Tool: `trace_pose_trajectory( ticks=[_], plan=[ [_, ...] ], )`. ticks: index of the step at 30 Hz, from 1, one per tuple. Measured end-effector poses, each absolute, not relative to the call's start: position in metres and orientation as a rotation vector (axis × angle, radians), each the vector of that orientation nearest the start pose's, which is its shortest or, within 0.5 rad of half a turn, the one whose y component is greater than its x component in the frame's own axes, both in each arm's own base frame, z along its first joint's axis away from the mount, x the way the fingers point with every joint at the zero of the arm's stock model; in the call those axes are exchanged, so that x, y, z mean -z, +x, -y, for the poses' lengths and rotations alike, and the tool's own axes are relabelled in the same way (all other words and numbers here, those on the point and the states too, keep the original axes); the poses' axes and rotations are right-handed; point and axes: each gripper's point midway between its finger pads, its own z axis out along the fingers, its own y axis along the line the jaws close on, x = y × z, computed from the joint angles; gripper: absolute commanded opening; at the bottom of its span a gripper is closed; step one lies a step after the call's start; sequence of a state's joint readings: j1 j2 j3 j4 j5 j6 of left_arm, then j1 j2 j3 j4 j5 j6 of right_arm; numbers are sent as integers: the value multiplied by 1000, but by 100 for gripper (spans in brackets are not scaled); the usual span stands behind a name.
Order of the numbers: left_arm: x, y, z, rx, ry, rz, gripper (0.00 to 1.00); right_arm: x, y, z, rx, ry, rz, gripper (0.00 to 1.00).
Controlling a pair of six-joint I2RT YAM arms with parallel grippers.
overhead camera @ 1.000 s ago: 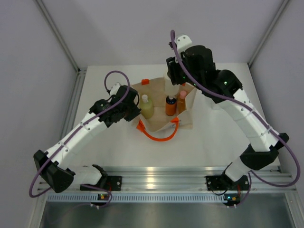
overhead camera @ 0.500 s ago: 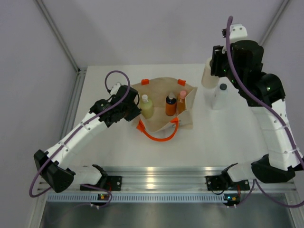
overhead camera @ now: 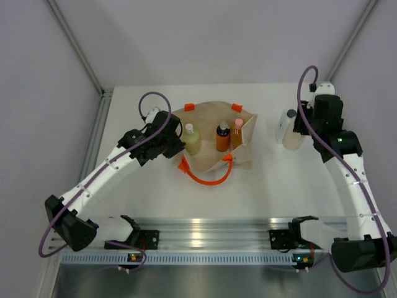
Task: Take the personal care products out of the canvas bag
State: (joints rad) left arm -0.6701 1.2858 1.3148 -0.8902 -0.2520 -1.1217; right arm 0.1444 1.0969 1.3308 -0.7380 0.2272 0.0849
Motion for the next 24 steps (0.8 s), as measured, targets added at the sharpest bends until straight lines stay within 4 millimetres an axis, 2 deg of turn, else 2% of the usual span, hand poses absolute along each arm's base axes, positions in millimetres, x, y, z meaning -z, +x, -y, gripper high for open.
trace_pose_trajectory(
  ticks=[4,12,15,22,23,24],
  plan=[
    [-230,271,205,515,-658,-2373,0,-260,325,-3,64,112,-2097,0],
    [-230,271,205,513,-646,-2376,0,-193,326,7,36,145,-2103,0],
    [-230,271,205,512,-643,-2377,0,-182,327,5,10,137,-2100,0],
    [-230,271,205,511,-636,-2379,0,-180,336,9,-1,144,-2049,1],
    [-229,271,205,511,-635,-2379,0,-179,336,8,-5,141,-2044,14],
    [-230,271,205,511,-635,-2379,0,-178,337,7,-10,138,-2043,15]
  ],
)
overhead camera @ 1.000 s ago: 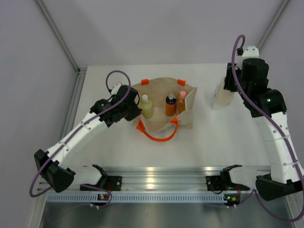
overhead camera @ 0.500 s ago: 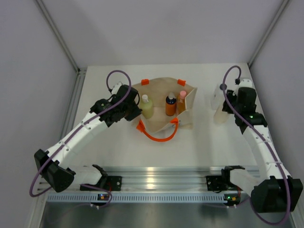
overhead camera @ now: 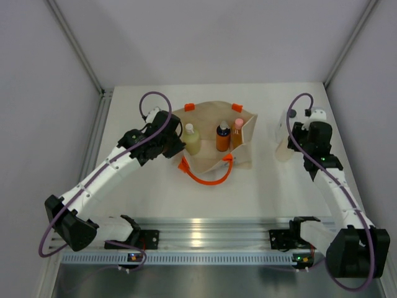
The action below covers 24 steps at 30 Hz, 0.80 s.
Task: Take the personal care products out of the canvas bag
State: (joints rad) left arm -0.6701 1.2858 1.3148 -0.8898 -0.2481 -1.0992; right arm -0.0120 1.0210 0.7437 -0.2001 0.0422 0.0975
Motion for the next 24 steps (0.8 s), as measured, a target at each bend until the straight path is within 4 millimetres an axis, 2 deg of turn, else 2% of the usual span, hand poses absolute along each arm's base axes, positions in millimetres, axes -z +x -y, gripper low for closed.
trace_pose_trajectory(
  ticks=[9,10,17,21,24],
  plan=[
    [-229,270,206,511,-631,-2380,0,-156,330,5,-12,104,-2079,15],
    [-229,270,205,511,-632,-2380,0,-155,331,5,-12,100,-2078,18],
    [-229,270,206,513,-630,-2382,0,-159,333,4,-15,86,-2061,69],
    [-229,270,206,514,-630,-2382,0,-173,337,4,-12,66,-2025,72],
    [-229,270,206,514,-630,-2382,0,-196,343,2,-24,55,-1987,69]
  ],
)
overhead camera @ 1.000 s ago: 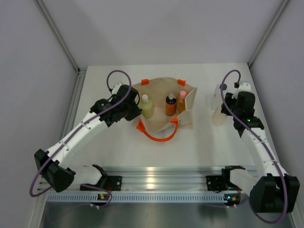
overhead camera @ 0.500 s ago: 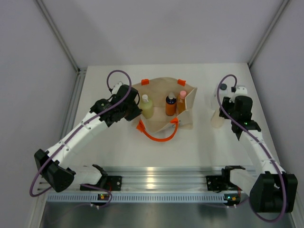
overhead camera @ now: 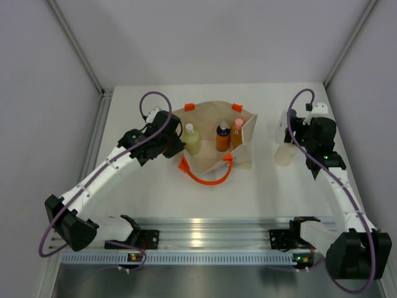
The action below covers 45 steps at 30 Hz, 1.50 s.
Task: Take the personal care products out of the canvas bag
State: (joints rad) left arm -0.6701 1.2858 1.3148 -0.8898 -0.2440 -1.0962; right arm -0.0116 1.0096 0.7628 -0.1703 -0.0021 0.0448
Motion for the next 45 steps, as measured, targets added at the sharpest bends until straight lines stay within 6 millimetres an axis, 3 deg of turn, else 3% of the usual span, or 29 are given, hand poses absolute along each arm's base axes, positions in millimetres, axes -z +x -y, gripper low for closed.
trace_pose_trajectory(
  ticks=[2,5,7,11,15,18,21,25,32,45],
  plan=[
    [-229,270,206,513,-631,-2382,0,-222,349,-1,-43,48,-1942,67],
    [-230,270,206,512,-635,-2379,0,-269,355,-25,-127,6,-1859,65],
    [-230,271,205,511,-645,-2375,0,-301,355,-59,-211,-69,-1805,64],
    [-231,272,204,513,-671,-2364,0,-353,345,-152,-432,-277,-1729,61],
    [-232,272,201,510,-704,-2344,0,-367,335,-229,-577,-419,-1731,59],
    [-232,271,199,512,-726,-2335,0,-356,331,-274,-631,-489,-1773,58],
    [-232,271,197,516,-753,-2325,0,-331,329,-314,-639,-557,-1837,58],
    [-231,269,195,519,-779,-2315,0,-292,340,-344,-610,-604,-1926,57],
    [-231,269,196,528,-804,-2310,0,-234,363,-366,-542,-634,-2045,57],
    [-230,269,196,528,-808,-2310,0,-185,372,-384,-509,-672,-2117,56]
  ],
)
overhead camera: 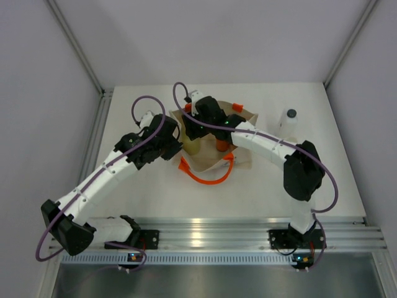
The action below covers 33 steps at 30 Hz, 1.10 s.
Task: Take the personal care products out of the canvas bag
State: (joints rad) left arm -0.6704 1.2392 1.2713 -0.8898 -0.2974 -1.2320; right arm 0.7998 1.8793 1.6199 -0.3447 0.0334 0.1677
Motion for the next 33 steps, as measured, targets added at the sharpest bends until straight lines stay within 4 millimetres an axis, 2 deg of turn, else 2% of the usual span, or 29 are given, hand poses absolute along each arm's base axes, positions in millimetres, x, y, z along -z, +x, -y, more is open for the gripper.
trace_pose_trajectory(
  ticks=[6,12,18,20,21,23,24,25,28,30,33],
  plan=[
    [-230,269,196,529,-807,-2311,0,-164,380,-390,-487,-670,-2133,54],
    [-230,269,196,530,-803,-2314,0,-156,389,-397,-484,-660,-2122,53],
    [-230,268,196,529,-798,-2316,0,-157,393,-402,-494,-648,-2101,40],
    [-230,268,196,528,-796,-2316,0,-159,395,-404,-505,-640,-2089,39],
    [-230,268,196,527,-793,-2317,0,-160,394,-405,-509,-641,-2087,33],
    [-230,268,196,526,-791,-2317,0,-160,396,-404,-499,-644,-2080,29],
    [-230,268,196,526,-789,-2318,0,-160,397,-404,-491,-642,-2076,18],
    [-229,268,196,525,-786,-2321,0,-161,398,-403,-490,-639,-2074,13],
    [-229,268,197,526,-779,-2323,0,-161,398,-404,-488,-642,-2073,9],
    [-229,268,197,527,-777,-2322,0,-161,398,-403,-486,-646,-2071,0],
    [-229,269,197,527,-774,-2324,0,-161,398,-403,-483,-648,-2069,0]
  ],
)
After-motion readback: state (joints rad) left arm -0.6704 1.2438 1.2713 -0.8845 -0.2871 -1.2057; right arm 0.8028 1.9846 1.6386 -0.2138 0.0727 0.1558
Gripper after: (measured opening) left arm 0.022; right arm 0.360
